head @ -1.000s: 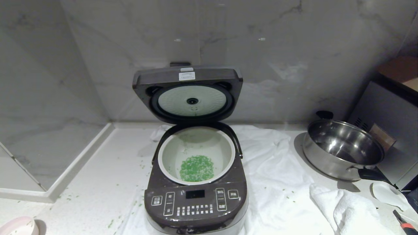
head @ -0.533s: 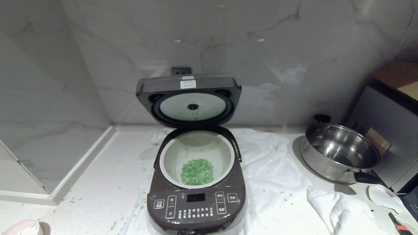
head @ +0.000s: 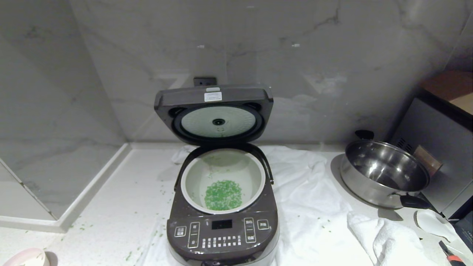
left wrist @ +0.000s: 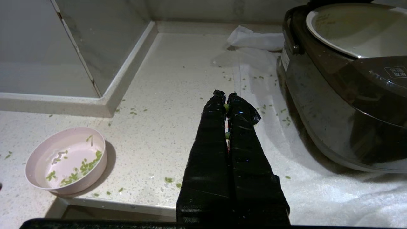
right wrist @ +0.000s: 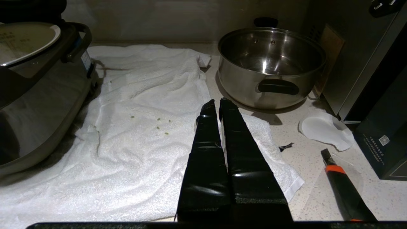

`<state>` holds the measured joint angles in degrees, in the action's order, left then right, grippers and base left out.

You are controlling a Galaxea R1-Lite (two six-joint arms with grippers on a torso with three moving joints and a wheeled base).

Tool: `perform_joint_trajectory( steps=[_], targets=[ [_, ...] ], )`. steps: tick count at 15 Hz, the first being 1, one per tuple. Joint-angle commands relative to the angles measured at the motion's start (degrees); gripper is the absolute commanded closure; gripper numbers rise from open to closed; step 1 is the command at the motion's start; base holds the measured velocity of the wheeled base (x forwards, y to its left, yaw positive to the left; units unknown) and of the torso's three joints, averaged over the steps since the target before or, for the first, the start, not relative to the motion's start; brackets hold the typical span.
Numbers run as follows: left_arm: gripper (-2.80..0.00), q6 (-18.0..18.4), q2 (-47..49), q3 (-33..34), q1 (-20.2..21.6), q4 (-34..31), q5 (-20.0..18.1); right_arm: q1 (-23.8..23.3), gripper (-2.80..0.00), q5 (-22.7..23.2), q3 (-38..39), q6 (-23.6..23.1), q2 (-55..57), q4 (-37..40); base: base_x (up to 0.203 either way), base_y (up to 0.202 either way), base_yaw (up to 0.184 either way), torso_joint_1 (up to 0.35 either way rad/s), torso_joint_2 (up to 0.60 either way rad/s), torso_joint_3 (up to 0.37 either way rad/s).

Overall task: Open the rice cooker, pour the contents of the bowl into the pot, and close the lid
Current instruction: Pick up the bowl on the table

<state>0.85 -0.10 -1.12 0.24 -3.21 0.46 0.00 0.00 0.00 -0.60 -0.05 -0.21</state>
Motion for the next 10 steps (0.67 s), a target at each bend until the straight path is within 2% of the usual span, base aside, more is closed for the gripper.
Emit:
perform_joint_trajectory(
  steps=[1, 4, 6, 8, 10],
  targets=[
    [0.00, 0.0, -0.1, -0.3, 0.1, -0.5, 0.1, 0.0, 0.00, 0.0, 0.1, 0.0, 0.0, -0.1, 0.000, 0.000, 0.000, 0.000, 0.00, 0.000],
    [0.00, -0.2, -0.1, -1.2, 0.1, -0.3, 0.4, 0.0, 0.00, 0.0, 0.1, 0.0, 0.0, -0.1, 0.000, 0.000, 0.000, 0.000, 0.00, 0.000],
    [0.00, -2.1, 3.5, -8.4, 0.0, -0.8, 2.7, 0.0, 0.00, 0.0, 0.1, 0.0, 0.0, -0.1, 0.000, 0.000, 0.000, 0.000, 0.00, 0.000],
    [0.00, -4.1, 14.3, -14.9, -0.6, -1.1, 5.1, 0.0, 0.00, 0.0, 0.1, 0.0, 0.0, 0.0, 0.000, 0.000, 0.000, 0.000, 0.00, 0.000],
    [0.00, -5.1, 26.1, -19.0, -0.6, -1.4, 10.7, 0.0, 0.00, 0.0, 0.1, 0.0, 0.0, -0.1, 0.000, 0.000, 0.000, 0.000, 0.00, 0.000]
  ],
)
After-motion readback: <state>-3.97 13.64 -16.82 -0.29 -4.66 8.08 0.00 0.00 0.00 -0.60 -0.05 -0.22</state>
